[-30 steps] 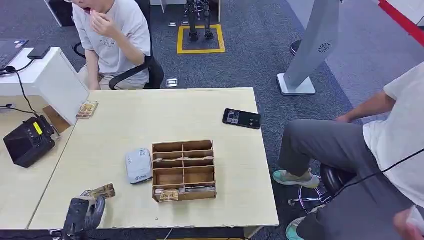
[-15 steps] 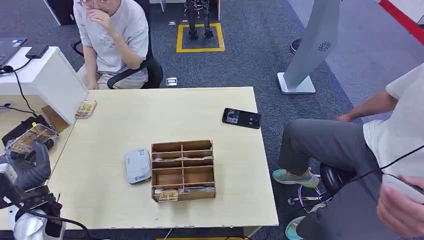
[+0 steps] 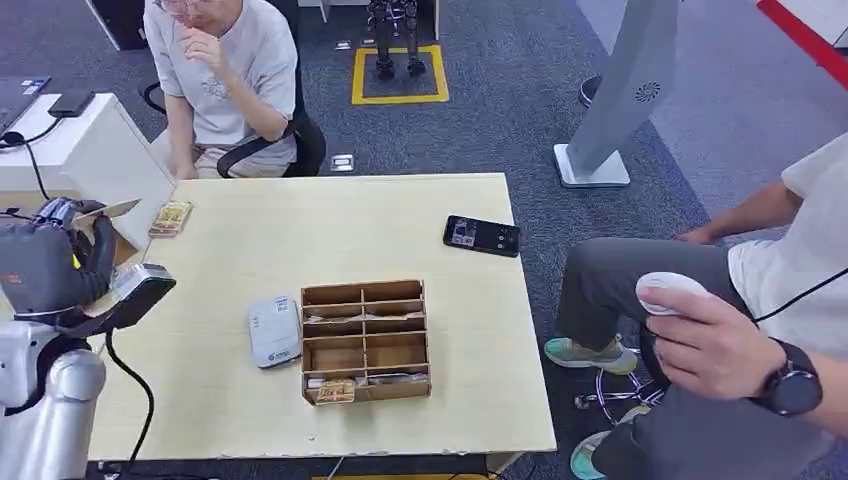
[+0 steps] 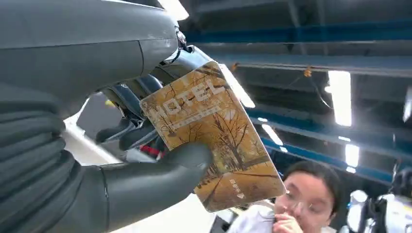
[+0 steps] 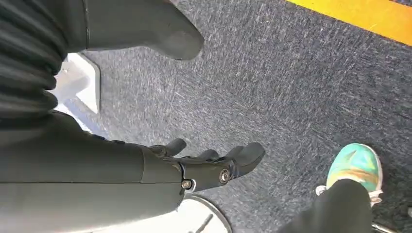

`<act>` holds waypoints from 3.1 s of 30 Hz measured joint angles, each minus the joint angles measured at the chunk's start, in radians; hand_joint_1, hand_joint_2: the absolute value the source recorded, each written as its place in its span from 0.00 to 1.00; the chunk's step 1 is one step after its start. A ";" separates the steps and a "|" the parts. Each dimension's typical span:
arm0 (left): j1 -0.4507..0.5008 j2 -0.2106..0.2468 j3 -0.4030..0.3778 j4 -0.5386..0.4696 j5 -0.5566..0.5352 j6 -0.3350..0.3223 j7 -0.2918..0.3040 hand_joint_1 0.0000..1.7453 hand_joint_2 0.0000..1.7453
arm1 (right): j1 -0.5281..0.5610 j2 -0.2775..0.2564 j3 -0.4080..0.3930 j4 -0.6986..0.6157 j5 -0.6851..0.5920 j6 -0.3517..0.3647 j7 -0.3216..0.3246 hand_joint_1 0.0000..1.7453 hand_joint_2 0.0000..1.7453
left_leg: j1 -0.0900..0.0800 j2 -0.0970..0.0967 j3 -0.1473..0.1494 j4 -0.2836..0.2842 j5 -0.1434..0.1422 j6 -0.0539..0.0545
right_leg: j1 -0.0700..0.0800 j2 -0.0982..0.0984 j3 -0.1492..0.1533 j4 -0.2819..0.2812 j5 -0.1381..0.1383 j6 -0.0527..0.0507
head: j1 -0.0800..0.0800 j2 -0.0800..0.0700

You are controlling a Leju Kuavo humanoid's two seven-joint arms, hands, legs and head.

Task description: Pass the card to the sensor for recognition and then transmit it.

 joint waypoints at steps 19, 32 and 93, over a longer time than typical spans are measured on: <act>-0.166 0.041 -0.099 0.218 -0.114 0.024 0.065 1.00 1.00 | -0.001 -0.011 0.054 0.002 0.000 -0.003 -0.003 0.00 1.00 | 0.000 0.001 -0.001 0.000 0.000 0.000 | 0.000 0.002 -0.002 0.000 0.001 0.000 | 0.000 0.000; -0.170 0.046 -0.105 0.278 -0.065 0.038 0.069 0.00 0.00 | -0.001 -0.011 0.060 0.009 0.000 -0.003 0.001 0.00 1.00 | 0.000 0.001 -0.002 0.000 0.000 0.000 | 0.000 0.003 -0.002 0.000 0.001 0.000 | 0.000 0.000; 0.191 -0.012 -0.598 -0.181 -0.194 -0.147 0.145 0.00 1.00 | 0.008 -0.028 0.034 0.008 0.000 -0.012 0.025 0.00 1.00 | -0.001 0.002 -0.005 0.000 0.000 0.000 | -0.001 0.003 -0.005 0.000 0.002 0.001 | 0.000 0.000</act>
